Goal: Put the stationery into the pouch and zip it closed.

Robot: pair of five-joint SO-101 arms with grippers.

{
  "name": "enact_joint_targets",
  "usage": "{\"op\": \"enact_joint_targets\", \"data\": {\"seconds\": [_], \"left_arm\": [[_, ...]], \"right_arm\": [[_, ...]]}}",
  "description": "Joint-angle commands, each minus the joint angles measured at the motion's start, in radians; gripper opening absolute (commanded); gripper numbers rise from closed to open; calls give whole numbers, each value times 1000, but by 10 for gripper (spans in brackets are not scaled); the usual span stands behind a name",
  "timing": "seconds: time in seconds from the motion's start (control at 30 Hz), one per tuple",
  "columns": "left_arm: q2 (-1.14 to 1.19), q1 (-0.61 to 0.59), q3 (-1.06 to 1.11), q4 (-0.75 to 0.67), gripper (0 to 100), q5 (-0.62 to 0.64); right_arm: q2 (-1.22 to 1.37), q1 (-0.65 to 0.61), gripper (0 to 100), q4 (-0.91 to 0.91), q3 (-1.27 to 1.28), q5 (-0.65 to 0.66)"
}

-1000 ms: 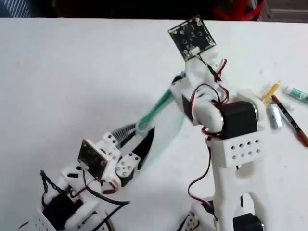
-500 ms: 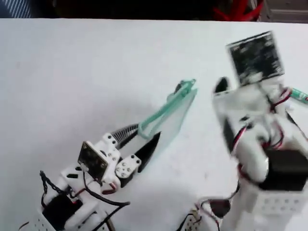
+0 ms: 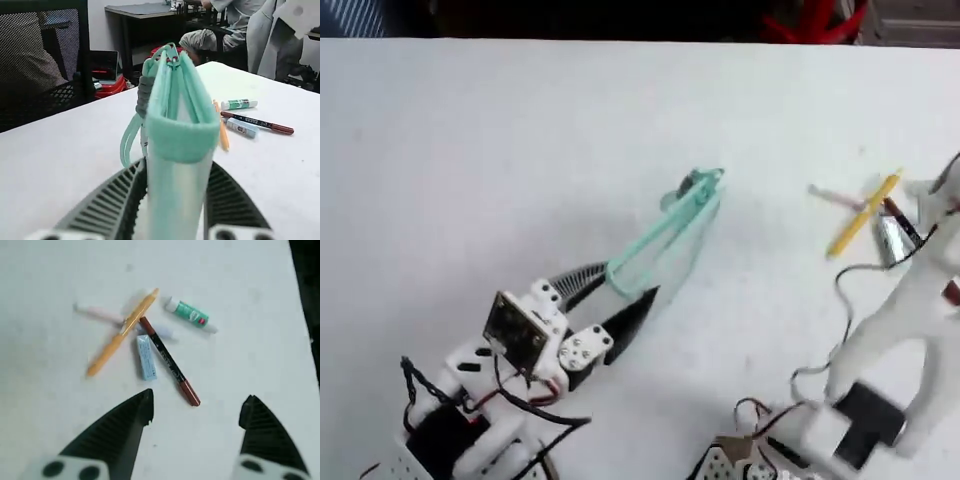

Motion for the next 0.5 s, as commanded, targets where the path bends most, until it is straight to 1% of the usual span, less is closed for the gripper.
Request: {"op": "enact_joint_targets", "data": {"seconds": [0.0,0.13,0.27,0.47], "left_arm": [[10,-61,41,-55,175,17],[10,-67,98,-120,133,12],[8,-67,101,-117,132,12],[8,-65,104,-120,132,11]], "right_arm": [[170,-4,273,-41,-9,6],[344,-70,272,-130,-14,-98],[481,-111,272,-202,-91,-196],[679,-139,272,-209,-293,-227]]}}
